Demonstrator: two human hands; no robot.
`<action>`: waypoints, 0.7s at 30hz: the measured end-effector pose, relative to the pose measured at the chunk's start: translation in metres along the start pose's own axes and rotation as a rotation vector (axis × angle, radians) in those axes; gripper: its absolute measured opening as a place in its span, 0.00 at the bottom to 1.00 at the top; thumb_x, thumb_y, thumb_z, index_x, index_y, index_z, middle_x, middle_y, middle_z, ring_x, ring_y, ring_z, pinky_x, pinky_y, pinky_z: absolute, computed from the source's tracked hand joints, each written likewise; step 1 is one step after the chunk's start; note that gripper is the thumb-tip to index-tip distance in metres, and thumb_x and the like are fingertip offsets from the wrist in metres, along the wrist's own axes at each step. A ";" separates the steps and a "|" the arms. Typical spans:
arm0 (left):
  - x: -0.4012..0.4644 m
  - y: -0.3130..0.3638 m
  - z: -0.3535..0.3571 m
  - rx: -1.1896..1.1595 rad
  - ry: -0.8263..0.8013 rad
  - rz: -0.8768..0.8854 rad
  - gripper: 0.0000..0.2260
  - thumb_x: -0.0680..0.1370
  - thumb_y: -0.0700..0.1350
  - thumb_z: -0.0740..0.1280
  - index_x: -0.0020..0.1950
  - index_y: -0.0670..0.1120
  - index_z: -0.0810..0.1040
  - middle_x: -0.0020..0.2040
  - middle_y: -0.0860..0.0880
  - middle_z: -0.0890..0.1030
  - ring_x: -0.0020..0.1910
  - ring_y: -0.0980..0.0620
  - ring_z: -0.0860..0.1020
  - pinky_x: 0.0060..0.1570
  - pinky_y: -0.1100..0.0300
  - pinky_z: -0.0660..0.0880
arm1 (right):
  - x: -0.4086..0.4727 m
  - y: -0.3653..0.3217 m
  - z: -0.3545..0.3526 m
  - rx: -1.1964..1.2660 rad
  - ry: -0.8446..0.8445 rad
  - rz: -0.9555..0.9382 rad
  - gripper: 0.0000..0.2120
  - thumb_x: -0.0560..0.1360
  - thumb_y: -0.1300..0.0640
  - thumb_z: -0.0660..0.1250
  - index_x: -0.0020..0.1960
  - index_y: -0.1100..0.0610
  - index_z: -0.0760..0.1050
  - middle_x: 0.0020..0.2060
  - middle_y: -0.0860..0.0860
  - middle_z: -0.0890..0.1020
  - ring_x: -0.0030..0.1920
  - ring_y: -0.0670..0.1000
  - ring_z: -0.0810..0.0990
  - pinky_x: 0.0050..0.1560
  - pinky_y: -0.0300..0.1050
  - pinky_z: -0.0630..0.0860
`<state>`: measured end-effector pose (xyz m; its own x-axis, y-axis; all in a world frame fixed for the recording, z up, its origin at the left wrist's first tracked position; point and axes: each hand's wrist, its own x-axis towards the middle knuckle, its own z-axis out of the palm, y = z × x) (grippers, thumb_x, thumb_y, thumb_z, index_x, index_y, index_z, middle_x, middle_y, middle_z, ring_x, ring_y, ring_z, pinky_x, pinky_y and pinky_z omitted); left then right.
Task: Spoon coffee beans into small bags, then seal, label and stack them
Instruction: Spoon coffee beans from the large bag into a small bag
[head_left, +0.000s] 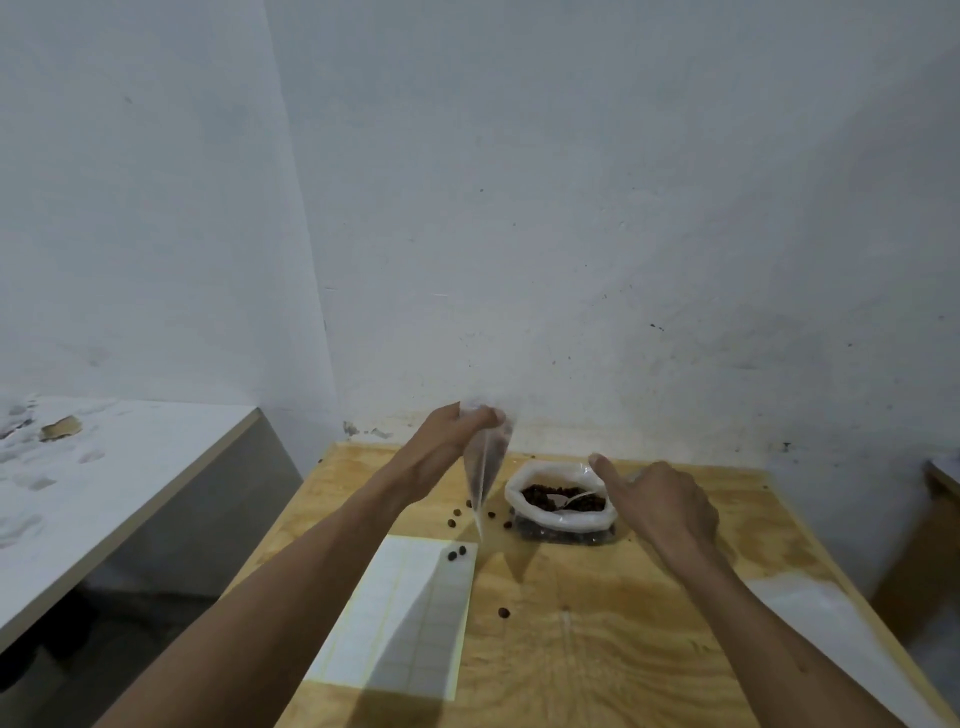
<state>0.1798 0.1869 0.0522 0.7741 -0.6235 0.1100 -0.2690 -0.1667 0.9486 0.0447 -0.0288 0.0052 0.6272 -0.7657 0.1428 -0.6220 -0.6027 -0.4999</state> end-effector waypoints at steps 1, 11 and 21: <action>0.001 0.000 0.001 -0.128 -0.008 -0.007 0.23 0.73 0.58 0.67 0.53 0.39 0.80 0.50 0.45 0.80 0.51 0.45 0.78 0.50 0.53 0.71 | -0.001 -0.006 -0.006 -0.008 0.000 -0.023 0.35 0.74 0.25 0.57 0.28 0.57 0.71 0.25 0.50 0.76 0.26 0.52 0.74 0.30 0.41 0.68; 0.000 0.026 0.021 -0.931 -0.084 -0.108 0.34 0.72 0.58 0.58 0.65 0.32 0.75 0.56 0.34 0.78 0.53 0.37 0.76 0.54 0.48 0.73 | -0.022 -0.059 -0.027 0.820 -0.710 -0.254 0.23 0.73 0.41 0.74 0.60 0.56 0.82 0.51 0.51 0.87 0.51 0.51 0.86 0.51 0.47 0.82; 0.005 0.018 0.010 -0.422 0.455 -0.040 0.03 0.78 0.43 0.73 0.47 0.44 0.85 0.47 0.44 0.86 0.45 0.48 0.82 0.49 0.56 0.79 | -0.018 -0.063 -0.031 0.929 -0.531 -0.205 0.13 0.71 0.57 0.79 0.42 0.60 0.74 0.41 0.59 0.87 0.38 0.47 0.87 0.36 0.38 0.80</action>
<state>0.1737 0.1733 0.0667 0.9706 -0.2190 0.0995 -0.0573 0.1914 0.9798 0.0581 0.0159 0.0603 0.9400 -0.3405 0.0217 -0.0249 -0.1319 -0.9909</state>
